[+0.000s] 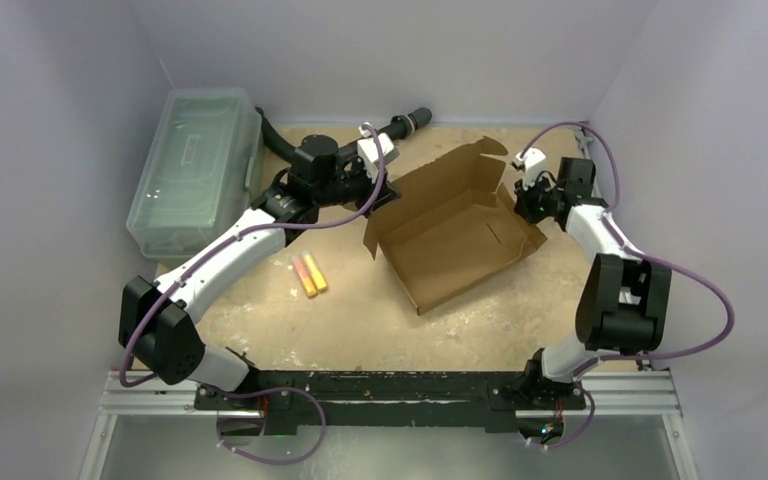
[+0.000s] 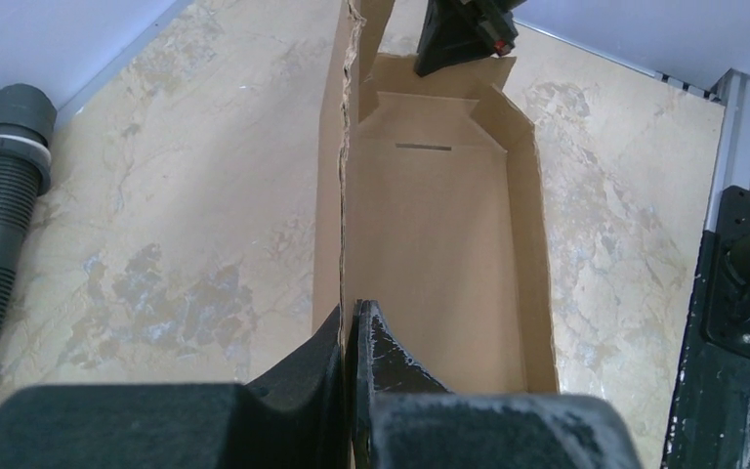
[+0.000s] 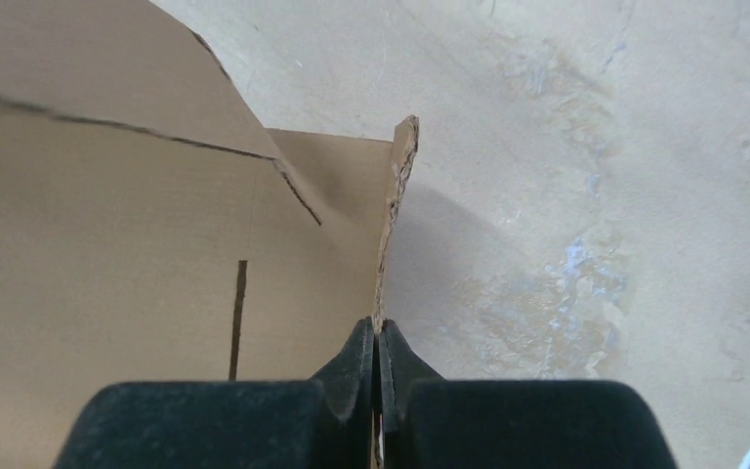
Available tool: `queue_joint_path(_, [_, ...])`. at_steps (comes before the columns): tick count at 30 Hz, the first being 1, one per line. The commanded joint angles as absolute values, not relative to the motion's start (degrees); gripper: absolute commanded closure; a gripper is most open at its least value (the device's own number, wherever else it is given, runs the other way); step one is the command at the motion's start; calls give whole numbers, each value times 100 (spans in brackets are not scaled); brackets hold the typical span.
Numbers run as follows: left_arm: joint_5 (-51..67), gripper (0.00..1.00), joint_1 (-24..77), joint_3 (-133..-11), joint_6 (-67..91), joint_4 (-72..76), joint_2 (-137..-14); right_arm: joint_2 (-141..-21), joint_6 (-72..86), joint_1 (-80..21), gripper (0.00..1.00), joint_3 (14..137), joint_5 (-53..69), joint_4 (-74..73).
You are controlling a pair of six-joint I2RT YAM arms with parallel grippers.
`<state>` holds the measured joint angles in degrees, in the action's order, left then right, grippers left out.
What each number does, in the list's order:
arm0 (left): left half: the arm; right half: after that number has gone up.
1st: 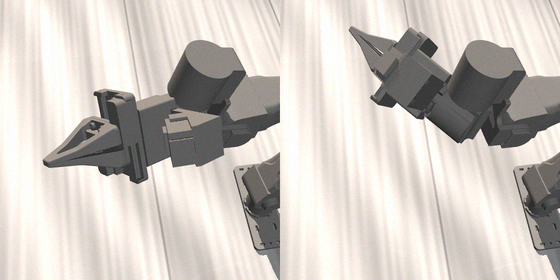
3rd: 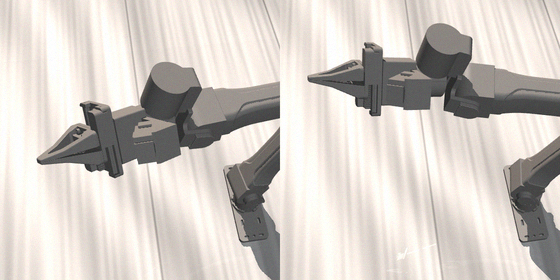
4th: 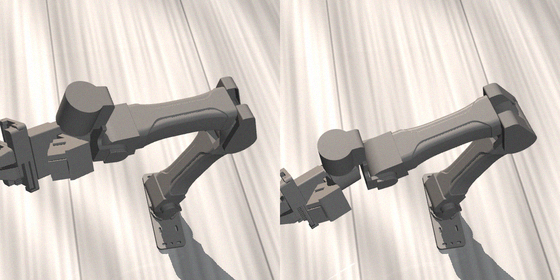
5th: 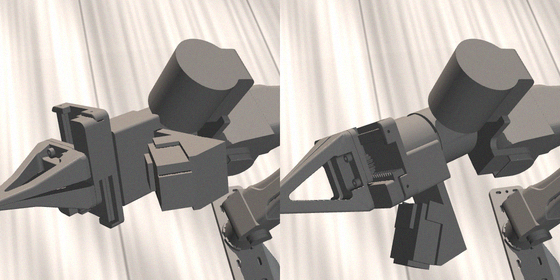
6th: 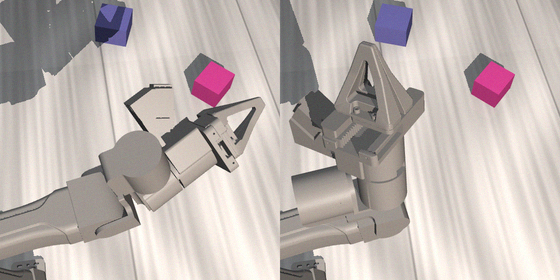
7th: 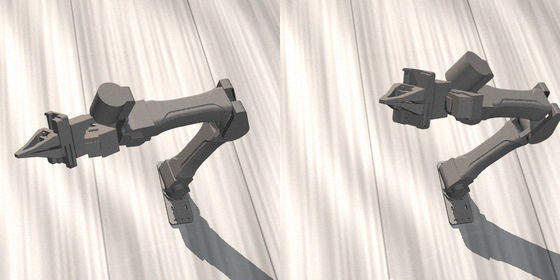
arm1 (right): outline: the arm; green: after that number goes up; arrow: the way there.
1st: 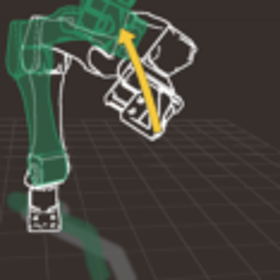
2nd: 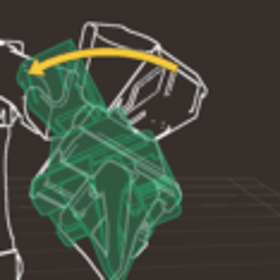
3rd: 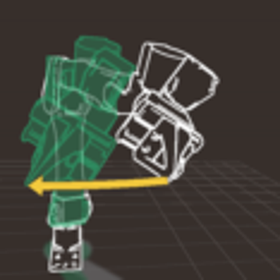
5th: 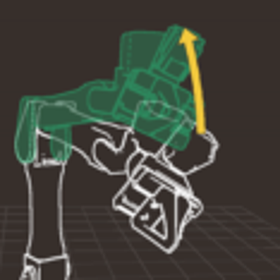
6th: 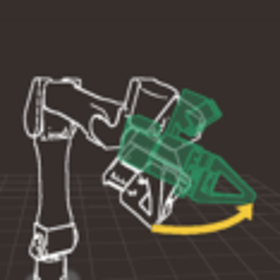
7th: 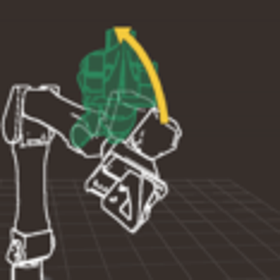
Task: Fold the paper box
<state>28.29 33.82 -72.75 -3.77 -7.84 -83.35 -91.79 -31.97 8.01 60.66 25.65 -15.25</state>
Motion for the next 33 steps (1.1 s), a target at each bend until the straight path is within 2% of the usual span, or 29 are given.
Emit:
queue_joint_path(1, [2760, 100, 3383, -7480, -46, -736, -8205, -8529, -3373, 793, 100, 5840, 2821, -1223])
queue_joint_path(23, [2679, 100, 3373, -7039, 824, 301, -8130, -8447, -4462, 245, 100, 5686, 3174, -2170])
queue_joint_path(33, [2085, 100, 3364, -6825, 1112, 547, -8009, -8351, -4737, 176, 100, 5501, 3283, -2296])
